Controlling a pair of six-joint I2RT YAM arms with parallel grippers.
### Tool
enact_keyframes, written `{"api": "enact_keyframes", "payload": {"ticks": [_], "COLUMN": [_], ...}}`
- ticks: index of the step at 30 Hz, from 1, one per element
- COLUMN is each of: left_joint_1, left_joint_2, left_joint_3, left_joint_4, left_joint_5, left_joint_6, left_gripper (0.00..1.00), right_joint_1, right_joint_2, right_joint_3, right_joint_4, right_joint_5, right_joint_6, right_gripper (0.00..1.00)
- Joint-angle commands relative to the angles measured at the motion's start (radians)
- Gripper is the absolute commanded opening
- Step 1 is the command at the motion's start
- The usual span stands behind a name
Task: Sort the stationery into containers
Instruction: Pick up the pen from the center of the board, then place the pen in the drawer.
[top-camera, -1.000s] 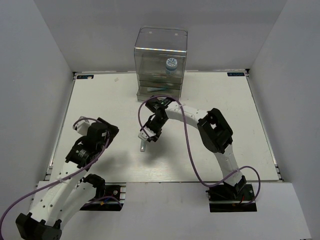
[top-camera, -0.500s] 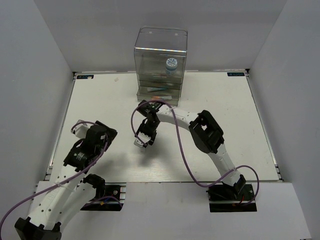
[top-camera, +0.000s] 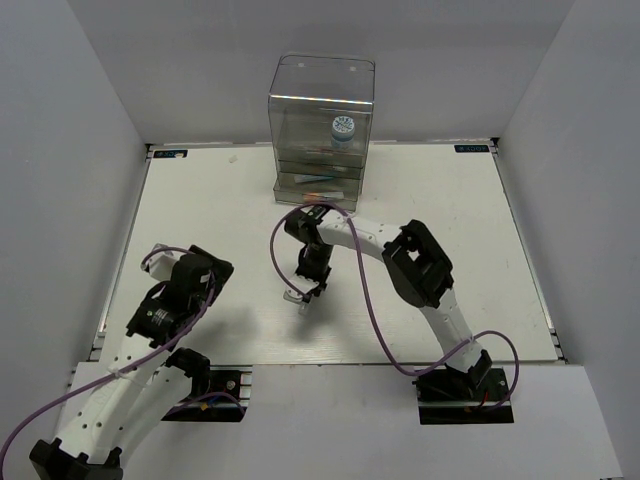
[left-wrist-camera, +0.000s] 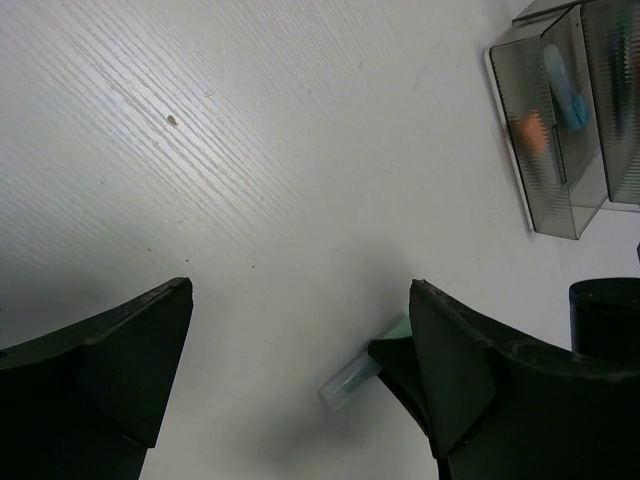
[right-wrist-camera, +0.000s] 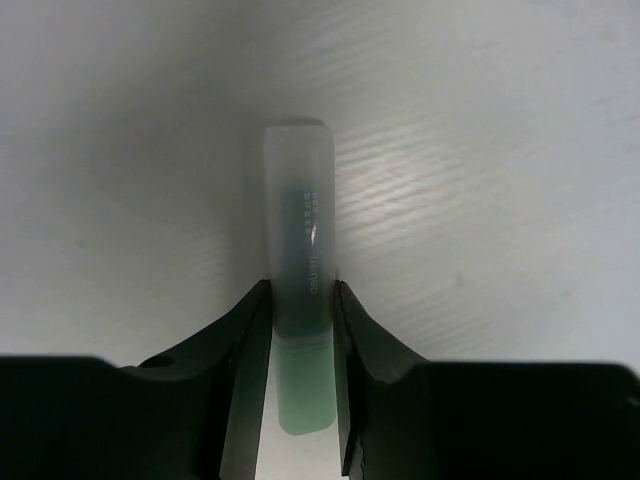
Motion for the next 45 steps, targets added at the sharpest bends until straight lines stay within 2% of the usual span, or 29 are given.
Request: {"api": "enact_keyframes", "payload": {"ticks": [1,6,7,8,10,11,12,13,14,16,17,20,25,32,38,41,45], "left_joint_1": [0.003,0.003,0.003,0.003,0.003,0.003,0.003,0.003,0.003,0.003,0.003,0.003,0.003,0.003,0.003,0.003,0.003], "left_joint_2": [0.002,0.013,0.022,0.022,0.022,0.022,0.031,0.031,0.043,0.057,0.072,0.100,0.120,0.120,0.129,0.129,0.151], "left_joint_3": [-0.010,-0.020,-0.020,-0.020,-0.029,-0.029,-0.029,-0.038,-0.038,-0.038,-0.038,-0.038,-0.038,-0.047,-0.047,-0.056,-0.056], "left_joint_4": [0.025,0.045,0.045,0.056,0.056,0.071,0.085,0.085,0.100,0.114,0.129,0.155,0.186,0.214,0.214,0.223,0.234], "left_joint_5": [-0.006,0.003,0.003,0.003,0.012,0.012,0.012,0.021,0.021,0.030,0.030,0.040,0.049,0.069,0.069,0.078,0.087], "left_joint_6": [-0.012,-0.012,-0.012,-0.012,-0.012,-0.012,-0.012,-0.012,-0.012,-0.012,-0.012,0.009,0.019,0.019,0.019,0.019,0.019], "left_gripper": [0.99,0.99,0.99,0.99,0.99,0.99,0.99,0.99,0.99,0.99,0.99,0.99,0.99,0.99,0.99,0.99,0.99], "right_joint_1": [-0.023,-0.069,-0.080,-0.087,-0.109,-0.126,-0.129,-0.133,-0.152,-0.169,-0.192,-0.227,-0.311,-0.370,-0.385,-0.391,-0.393], "right_joint_2": [0.040,-0.046,-0.083,-0.126,-0.204,-0.265,-0.294,-0.372,-0.390,-0.417,-0.417,-0.404,-0.326,-0.162,-0.072,-0.043,0.001], "right_joint_3": [-0.096,-0.179,-0.199,-0.210,-0.282,-0.308,-0.385,-0.409,-0.426,-0.444,-0.432,-0.397,-0.276,-0.034,0.049,0.076,0.103], "right_joint_4": [-0.141,-0.013,0.048,0.081,0.225,0.430,0.507,0.588,0.780,0.863,0.941,1.027,1.086,1.052,1.000,0.971,0.966], "right_joint_5": [0.078,-0.041,-0.108,-0.130,-0.178,-0.179,-0.169,-0.143,-0.115,-0.079,-0.045,0.024,0.086,0.144,0.133,0.129,0.152], "right_joint_6": [-0.013,0.183,0.249,0.283,0.451,0.507,0.688,0.751,0.804,0.958,0.993,1.110,1.150,1.084,1.023,1.007,1.004], "right_gripper": [0.13,0.04,0.04,0.02,0.01,0.01,0.01,0.01,0.00,0.00,0.00,0.00,0.00,0.00,0.00,0.03,0.21]}}
